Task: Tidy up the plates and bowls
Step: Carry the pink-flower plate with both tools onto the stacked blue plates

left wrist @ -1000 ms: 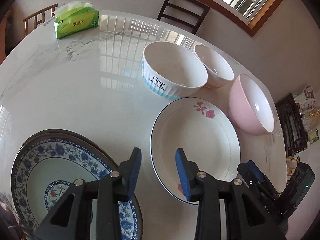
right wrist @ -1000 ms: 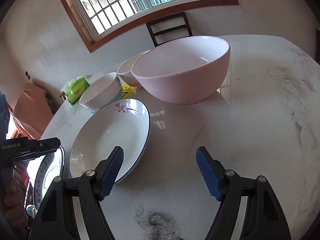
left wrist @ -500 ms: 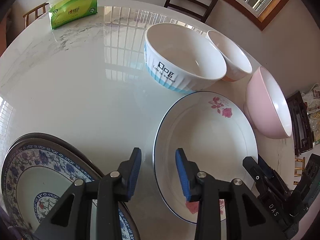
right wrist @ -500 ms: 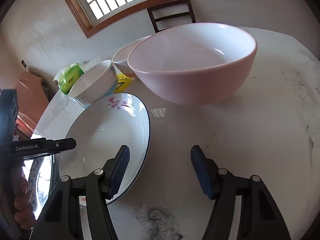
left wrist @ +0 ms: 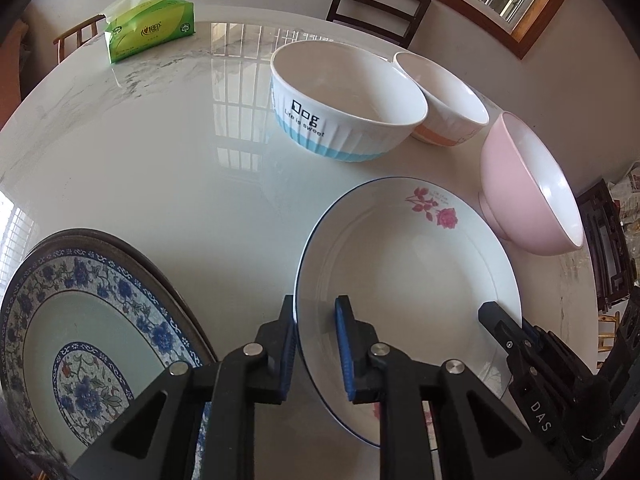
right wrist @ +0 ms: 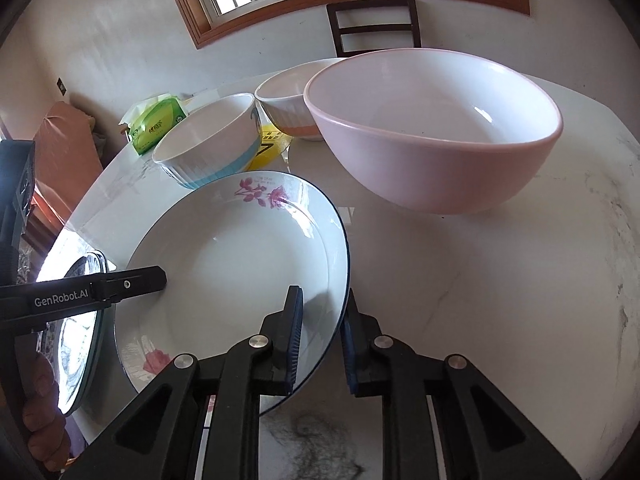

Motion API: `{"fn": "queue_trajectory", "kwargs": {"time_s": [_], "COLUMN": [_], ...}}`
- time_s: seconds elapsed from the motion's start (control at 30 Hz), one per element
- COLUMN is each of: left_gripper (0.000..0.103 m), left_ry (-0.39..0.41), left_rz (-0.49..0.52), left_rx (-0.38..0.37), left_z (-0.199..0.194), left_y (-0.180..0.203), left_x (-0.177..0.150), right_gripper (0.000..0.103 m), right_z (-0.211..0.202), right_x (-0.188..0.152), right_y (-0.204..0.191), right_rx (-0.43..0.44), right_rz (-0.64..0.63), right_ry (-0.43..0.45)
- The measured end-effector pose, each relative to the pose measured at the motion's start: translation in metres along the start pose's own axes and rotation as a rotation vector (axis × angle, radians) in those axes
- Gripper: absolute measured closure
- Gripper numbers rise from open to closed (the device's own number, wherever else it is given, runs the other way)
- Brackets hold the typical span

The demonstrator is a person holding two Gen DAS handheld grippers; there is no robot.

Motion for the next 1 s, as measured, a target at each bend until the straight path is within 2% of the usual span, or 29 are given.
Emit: {"fn": "queue_trajectory", "kwargs": {"time_s": [0.4, 0.77, 1.0], "left_gripper": [0.085, 0.085, 0.085], "left_ry": [0.024, 0.062, 0.095], "left_rz": [0.013, 0.062, 0.04], "left_rx": [-0.033, -0.027, -0.023], "left_z": [-0.02, -0.047, -0.067], "left_y": [0.018, 0.036, 0.029], "left_x": [-0.029, -0.054, -0.062], "right_gripper": [0.086, 0.086, 0.086], "right_z": [-0.021, -0.049, -0.063], "right_x": [-0.022, -0.044, -0.049], "right_y": [0.012, 0.023, 0.018], "right_rx": [0.004, 0.022, 0.037], "right_rz": [0.035, 0.08, 0.077], "right_ry": [0.013, 0.027, 0.043]}}
Point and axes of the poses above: each gripper's, at about its wrist camera, not at the fingertips, and z roughly the way its jaws point, y to its right, x to its top, the point moved 2 cm from there along z, roughly the way its jaws point, and after that the axes turned 14 degrees about -x, right-handed, at the moved point
